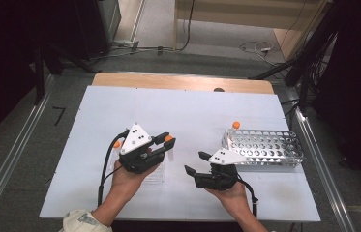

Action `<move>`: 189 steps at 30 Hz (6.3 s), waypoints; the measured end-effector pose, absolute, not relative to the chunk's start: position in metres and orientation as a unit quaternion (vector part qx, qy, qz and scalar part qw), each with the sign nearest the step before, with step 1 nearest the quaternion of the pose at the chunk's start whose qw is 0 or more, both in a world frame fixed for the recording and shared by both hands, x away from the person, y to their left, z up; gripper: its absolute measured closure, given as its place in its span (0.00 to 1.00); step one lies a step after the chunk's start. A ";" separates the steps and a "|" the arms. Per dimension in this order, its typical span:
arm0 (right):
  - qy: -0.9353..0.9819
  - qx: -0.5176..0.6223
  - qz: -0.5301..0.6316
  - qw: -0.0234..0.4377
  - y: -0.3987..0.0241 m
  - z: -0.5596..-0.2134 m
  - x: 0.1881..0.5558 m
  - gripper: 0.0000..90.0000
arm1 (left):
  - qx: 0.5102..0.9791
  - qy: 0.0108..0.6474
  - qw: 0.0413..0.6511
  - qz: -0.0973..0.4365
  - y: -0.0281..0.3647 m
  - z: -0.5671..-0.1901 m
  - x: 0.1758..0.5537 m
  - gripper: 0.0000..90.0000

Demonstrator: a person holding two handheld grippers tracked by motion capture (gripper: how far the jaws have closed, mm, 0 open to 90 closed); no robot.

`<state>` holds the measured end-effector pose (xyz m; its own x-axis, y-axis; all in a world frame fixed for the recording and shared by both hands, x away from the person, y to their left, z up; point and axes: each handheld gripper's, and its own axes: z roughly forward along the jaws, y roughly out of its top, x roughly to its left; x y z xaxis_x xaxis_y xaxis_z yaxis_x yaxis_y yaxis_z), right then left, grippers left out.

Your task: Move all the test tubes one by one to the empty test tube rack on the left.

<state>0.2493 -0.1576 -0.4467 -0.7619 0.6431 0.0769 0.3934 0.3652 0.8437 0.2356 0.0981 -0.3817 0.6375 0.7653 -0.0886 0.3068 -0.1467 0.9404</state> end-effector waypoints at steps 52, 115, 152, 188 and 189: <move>0.813 0.328 0.457 0.149 -0.168 -0.446 0.250 0.35 | 0.742 0.432 0.446 0.254 0.144 -0.416 0.243 0.77; 0.750 0.429 0.449 0.228 -0.236 -0.436 0.288 0.24 | 0.732 0.432 0.468 0.241 0.132 -0.417 0.241 0.26; 0.720 0.488 0.411 0.275 -0.235 -0.453 0.333 0.67 | 0.735 0.430 0.468 0.238 0.129 -0.419 0.241 0.26; 0.691 0.473 0.452 0.306 -0.241 -0.423 0.319 0.80 | 0.738 0.426 0.465 0.240 0.127 -0.421 0.241 0.25; 0.691 0.472 0.453 0.307 -0.241 -0.421 0.318 0.80 | 0.739 0.425 0.465 0.240 0.127 -0.421 0.241 0.25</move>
